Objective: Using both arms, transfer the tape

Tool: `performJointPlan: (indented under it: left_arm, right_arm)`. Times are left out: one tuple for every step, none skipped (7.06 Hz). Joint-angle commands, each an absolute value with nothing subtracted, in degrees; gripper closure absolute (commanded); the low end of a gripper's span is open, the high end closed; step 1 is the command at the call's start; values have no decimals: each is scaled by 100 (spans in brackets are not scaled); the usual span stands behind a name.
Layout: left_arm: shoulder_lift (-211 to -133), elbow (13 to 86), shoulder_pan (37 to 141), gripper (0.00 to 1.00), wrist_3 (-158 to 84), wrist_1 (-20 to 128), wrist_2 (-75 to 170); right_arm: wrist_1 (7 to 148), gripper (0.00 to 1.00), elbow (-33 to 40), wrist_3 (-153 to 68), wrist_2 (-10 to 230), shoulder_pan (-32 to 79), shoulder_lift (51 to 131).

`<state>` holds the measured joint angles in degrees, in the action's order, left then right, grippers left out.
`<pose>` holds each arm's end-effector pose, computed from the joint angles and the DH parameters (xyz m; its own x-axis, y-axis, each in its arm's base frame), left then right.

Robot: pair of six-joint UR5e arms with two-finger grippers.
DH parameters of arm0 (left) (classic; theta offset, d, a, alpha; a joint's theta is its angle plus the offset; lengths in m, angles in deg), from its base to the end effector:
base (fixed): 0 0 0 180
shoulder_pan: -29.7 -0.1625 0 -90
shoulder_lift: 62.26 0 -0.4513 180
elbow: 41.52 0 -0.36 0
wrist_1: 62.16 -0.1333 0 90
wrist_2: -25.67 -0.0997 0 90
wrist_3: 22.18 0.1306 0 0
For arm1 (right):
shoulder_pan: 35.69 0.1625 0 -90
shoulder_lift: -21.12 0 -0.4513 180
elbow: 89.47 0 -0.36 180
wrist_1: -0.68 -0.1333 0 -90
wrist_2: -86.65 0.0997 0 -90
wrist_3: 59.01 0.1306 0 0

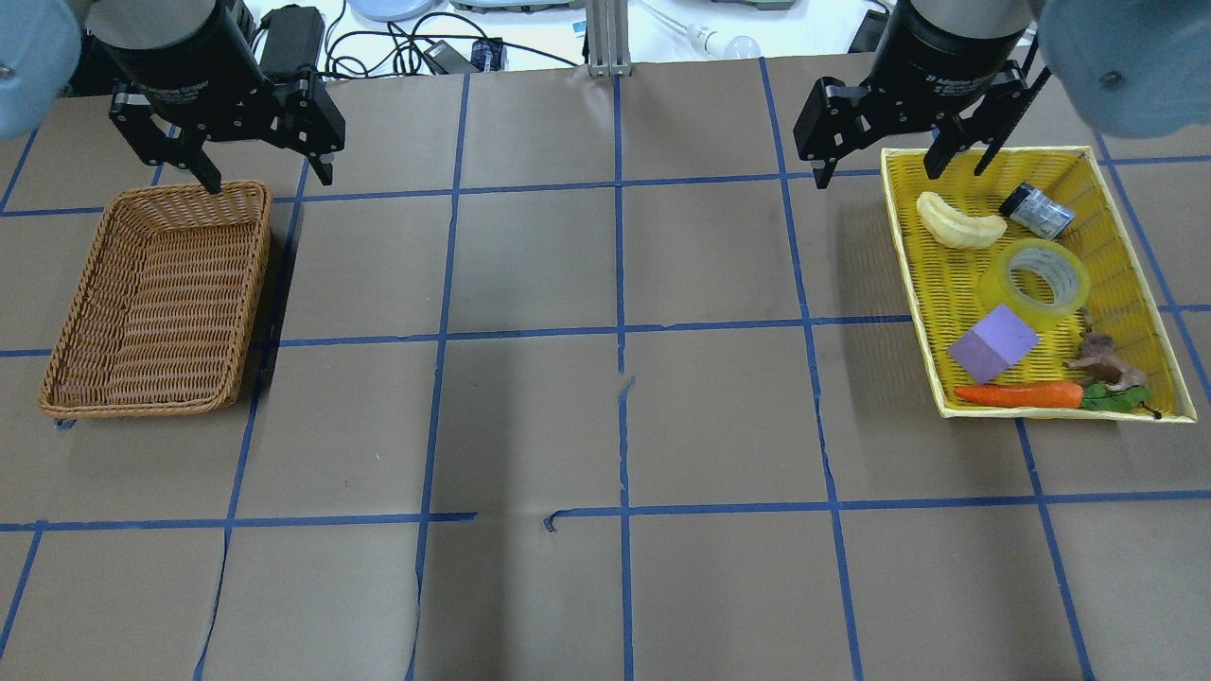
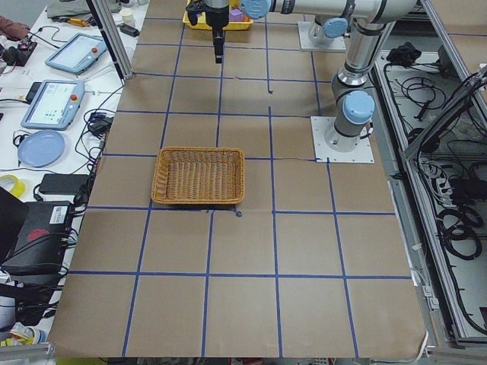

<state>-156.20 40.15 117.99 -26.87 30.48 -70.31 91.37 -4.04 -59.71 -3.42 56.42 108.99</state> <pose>-0.1049 -0.4969 0.5135 -0.9883 -0.1144 -0.1013 -0.1110 0.9931 -0.0390 0.1508 -0.4779 0.5039 -0.9988 -0.0489 0.0019 -0.0490 0.9973 -0.0546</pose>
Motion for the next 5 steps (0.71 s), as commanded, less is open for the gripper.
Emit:
performJointPlan:
  left_arm:
    - [-15604, 3707, 11812, 0, -2693, 3459, -7294]
    - [-15630, 3697, 11821, 0, -2693, 3469, -7295]
    - [-15639, 3705, 11856, 0, -2684, 3460, -7286]
    - [-15656, 3705, 11882, 0, -2693, 3460, -7286]
    - [-15622, 3731, 11882, 0, -2684, 3512, -7286]
  right_arm:
    - [9112, 0, -421, -5971, -370, 5642, 10893]
    - [9112, 0, -430, -5997, -370, 5642, 10884]
    - [9103, 0, -482, -6049, -387, 5598, 10866]
    - [8860, 0, -596, -6059, -396, 5485, 10831]
    - [8605, 0, -788, -6207, -396, 5310, 10761]
